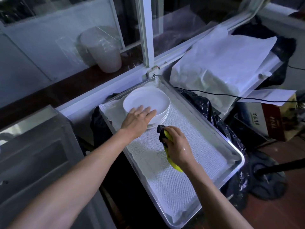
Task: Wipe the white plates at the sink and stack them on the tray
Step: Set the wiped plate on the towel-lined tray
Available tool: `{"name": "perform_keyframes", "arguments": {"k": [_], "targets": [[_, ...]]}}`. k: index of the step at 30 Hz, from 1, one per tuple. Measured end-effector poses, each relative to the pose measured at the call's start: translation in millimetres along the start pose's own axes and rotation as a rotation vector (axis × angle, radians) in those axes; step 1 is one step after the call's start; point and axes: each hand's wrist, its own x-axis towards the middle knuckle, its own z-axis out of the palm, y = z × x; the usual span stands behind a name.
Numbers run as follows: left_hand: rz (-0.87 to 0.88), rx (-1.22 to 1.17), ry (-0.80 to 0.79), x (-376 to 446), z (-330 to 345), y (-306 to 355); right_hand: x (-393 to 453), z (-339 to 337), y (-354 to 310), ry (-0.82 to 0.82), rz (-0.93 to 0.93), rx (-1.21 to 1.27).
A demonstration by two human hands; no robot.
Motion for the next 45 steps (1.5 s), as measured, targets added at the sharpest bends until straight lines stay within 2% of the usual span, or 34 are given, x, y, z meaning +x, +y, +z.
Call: {"name": "perform_keyframes", "arguments": {"k": [3,11,20,25,29,35,40,45], "targets": [[-0.025,0.072,-0.168,4.0,10.9,-1.0,0.3,3.6,5.1,-0.008,-0.004,-0.004],[-0.048,0.041,-0.251,3.6,28.3,-4.2,-0.2,10.4,12.3,-0.051,0.034,0.001],[-0.07,-0.006,-0.232,-2.8,30.5,-3.0,-7.4,19.4,13.3,-0.08,0.081,-0.017],[-0.087,-0.076,-0.175,-29.6,23.9,-8.6,-12.4,22.7,-1.8,-0.038,0.044,-0.008],[-0.139,-0.149,-0.082,-75.0,21.7,-19.4,-15.5,35.3,-33.5,0.002,-0.008,0.027],[-0.295,-0.155,0.009,-174.8,25.9,-49.2,-23.2,87.9,-95.6,-0.098,-0.128,0.007],[-0.488,-0.237,-0.116,-272.8,30.6,-82.2,-46.2,154.4,-157.7,-0.196,-0.276,0.006],[-0.67,-0.316,-0.212,-389.9,47.4,-111.0,-86.9,237.9,-210.6,-0.386,-0.338,0.008]]}}
